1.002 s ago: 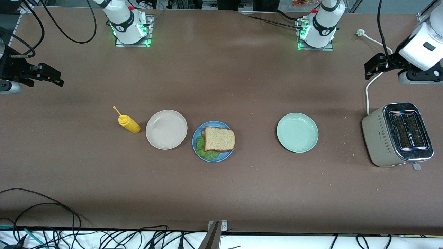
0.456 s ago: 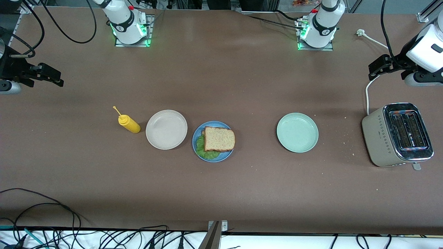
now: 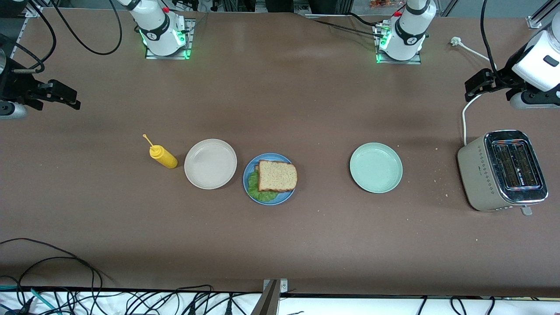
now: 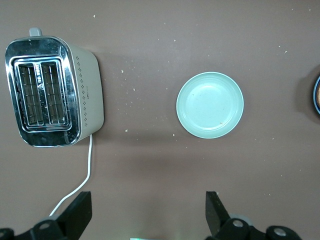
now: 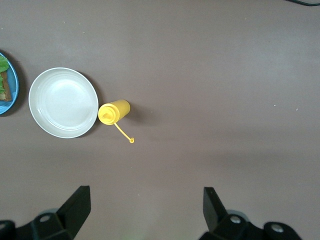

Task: Make sandwich in blue plate with both arms

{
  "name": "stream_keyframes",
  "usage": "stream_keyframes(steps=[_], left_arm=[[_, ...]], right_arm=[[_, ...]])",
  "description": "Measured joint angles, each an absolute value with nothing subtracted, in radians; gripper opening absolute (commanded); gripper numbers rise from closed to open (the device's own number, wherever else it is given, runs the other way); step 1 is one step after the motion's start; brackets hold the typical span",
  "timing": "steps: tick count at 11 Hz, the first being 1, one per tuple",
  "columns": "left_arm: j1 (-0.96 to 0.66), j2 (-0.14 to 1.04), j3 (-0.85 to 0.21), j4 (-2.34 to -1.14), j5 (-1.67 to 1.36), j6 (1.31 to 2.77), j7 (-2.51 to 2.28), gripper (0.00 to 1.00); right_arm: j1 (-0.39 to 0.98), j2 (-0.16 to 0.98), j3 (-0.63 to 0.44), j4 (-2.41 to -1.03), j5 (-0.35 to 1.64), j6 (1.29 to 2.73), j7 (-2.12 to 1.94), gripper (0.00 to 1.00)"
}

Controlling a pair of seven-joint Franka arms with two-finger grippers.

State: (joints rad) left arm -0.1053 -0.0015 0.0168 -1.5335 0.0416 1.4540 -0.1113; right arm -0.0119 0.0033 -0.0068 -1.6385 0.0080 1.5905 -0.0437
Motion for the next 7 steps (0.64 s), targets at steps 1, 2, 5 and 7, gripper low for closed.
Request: stream_keyframes(steps=[1,2,5,7], left_arm=[[-0.105,-0.002,0.017,-1.534,0.042,1.454,-0.111,1.00],[-0.105,-0.002,0.016,-1.534,0.042,1.454,-0.111,1.00],[-0.105,-0.002,0.016,-1.534,0.042,1.453,-0.111,1.00],[-0.106,-0.002,0.013,-1.534,0.042,1.453,-0.111,1.00]], right_arm=[[-0.012,0.003,-0.007,-1.638,0.008,1.591,-0.044,1.00],[-0.012,0.003,-0.007,-1.638,0.007,1.591,-0.044,1.00],[-0.011,0.003,-0.005,-1.635,-0.017,1.604,-0.044,1.00],[-0.011,0.003,-0.005,-1.635,-0.021,1.608,-0.044,1.00]])
